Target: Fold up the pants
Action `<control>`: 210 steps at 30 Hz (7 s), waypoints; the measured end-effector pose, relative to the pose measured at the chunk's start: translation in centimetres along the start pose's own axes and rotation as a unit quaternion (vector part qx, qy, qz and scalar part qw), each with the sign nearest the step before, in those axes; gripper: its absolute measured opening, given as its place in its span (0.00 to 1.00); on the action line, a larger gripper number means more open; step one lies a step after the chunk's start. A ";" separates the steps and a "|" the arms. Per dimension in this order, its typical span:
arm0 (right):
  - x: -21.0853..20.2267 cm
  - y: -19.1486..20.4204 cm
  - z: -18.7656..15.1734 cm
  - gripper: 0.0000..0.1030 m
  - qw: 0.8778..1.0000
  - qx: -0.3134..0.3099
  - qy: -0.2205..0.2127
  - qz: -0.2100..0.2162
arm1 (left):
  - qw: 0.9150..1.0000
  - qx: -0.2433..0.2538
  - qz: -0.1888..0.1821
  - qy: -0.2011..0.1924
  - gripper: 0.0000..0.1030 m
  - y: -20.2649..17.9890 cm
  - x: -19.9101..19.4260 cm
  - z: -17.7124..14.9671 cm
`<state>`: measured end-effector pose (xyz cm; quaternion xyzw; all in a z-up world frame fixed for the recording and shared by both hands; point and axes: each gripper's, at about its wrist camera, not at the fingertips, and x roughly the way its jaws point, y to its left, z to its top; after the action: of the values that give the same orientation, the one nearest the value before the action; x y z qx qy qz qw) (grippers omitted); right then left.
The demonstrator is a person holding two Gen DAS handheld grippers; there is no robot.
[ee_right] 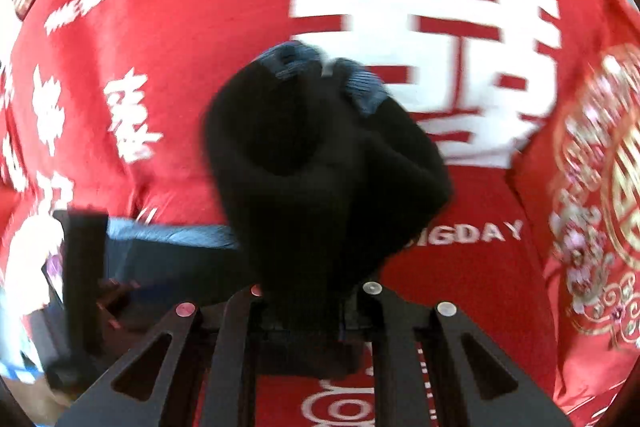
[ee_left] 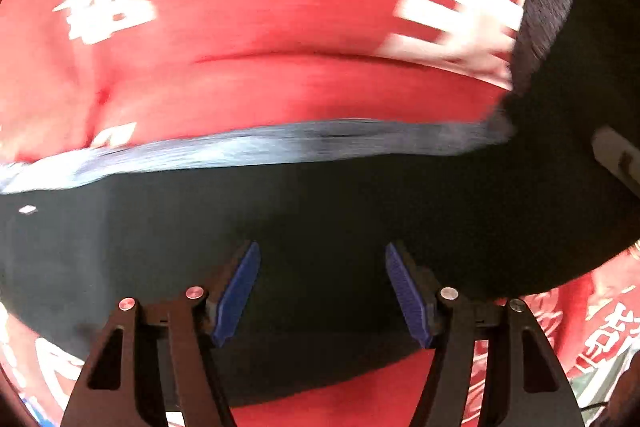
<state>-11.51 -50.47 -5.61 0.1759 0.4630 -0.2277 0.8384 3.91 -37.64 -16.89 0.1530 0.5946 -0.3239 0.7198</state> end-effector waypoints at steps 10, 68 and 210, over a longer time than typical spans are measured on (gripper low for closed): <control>8.8 17.1 -5.7 0.19 0.978 -0.183 0.068 -0.075 | 0.991 -0.071 0.111 0.015 0.65 16.4 -1.7 -2.1; 9.5 2.1 -2.4 0.24 0.981 0.062 0.175 0.056 | 0.998 0.011 0.043 0.032 0.81 4.3 -0.9 1.1; 13.8 42.7 6.7 0.78 0.897 -0.165 0.345 0.224 | 0.969 -0.091 0.215 -0.085 0.34 28.5 -8.5 -9.5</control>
<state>22.90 -21.27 -10.44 0.2017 0.7025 0.1203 0.6718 14.50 -8.26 -15.82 0.1827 0.5114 -0.1178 0.8314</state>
